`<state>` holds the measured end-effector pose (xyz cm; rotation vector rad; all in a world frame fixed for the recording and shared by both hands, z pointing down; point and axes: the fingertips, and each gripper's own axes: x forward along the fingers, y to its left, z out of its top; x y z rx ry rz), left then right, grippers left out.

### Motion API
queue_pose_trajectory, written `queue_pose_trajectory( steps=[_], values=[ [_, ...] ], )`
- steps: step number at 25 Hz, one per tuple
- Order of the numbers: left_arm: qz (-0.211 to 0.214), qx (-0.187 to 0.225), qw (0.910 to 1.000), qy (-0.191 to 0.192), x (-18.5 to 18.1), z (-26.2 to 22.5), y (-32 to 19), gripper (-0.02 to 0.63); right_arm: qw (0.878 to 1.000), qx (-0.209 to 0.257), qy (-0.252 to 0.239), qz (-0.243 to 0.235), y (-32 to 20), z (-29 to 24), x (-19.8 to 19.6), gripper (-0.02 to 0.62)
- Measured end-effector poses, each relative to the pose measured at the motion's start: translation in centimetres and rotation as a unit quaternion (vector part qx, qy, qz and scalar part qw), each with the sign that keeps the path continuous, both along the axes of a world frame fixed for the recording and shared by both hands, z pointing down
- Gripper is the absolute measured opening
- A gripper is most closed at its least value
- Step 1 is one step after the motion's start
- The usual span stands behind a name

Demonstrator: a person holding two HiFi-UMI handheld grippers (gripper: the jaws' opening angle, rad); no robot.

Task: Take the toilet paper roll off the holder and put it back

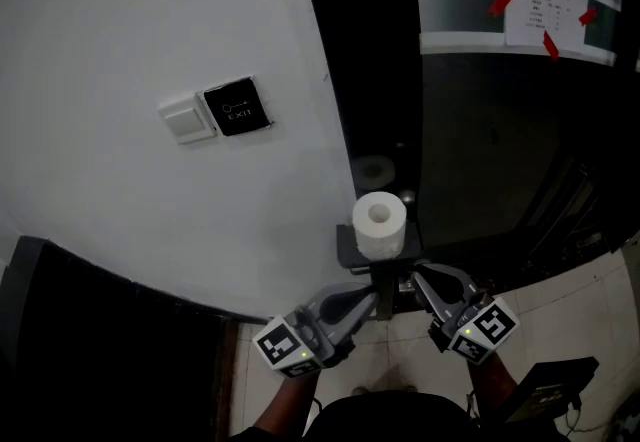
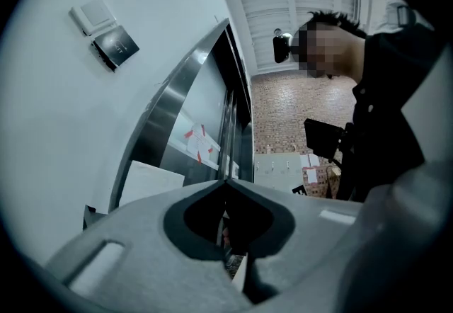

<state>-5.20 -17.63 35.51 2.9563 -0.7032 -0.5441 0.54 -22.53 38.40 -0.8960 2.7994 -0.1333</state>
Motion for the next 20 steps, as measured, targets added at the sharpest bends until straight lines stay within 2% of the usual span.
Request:
queue_pose_trajectory(
  steps=[3, 7, 10, 12, 16, 20],
  values=[
    [0.003, 0.001, 1.0, -0.003, -0.7, 0.1, -0.2, -0.002, 1.0, 0.015, -0.009, 0.012, -0.7, -0.4, -0.3, 0.018],
    [0.001, 0.0, 1.0, 0.003, -1.9, 0.4, -0.6, -0.003, 0.999, 0.022, 0.001, 0.026, -1.8, -1.0, -1.3, 0.19],
    [0.0, 0.002, 1.0, 0.008, -2.4, 0.2, -0.8, -0.003, 0.998, 0.029, 0.029, 0.037, -2.7, -0.9, -1.6, 0.266],
    [-0.003, 0.001, 0.9999, 0.012, -2.7, 0.2, -0.9, -0.003, 0.998, 0.017, 0.039, 0.043, -3.6, -0.7, -1.7, 0.317],
    [-0.008, 0.0, 0.9995, 0.029, -3.6, 0.1, -0.9, -0.003, 0.997, -0.009, 0.06, 0.051, -5.3, -0.2, -2.6, 0.461],
    [-0.021, 0.002, 0.9993, 0.031, -4.6, -0.1, -1.0, -0.003, 0.994, -0.011, 0.088, 0.06, -6.4, -0.3, -3.7, 0.497]
  ],
)
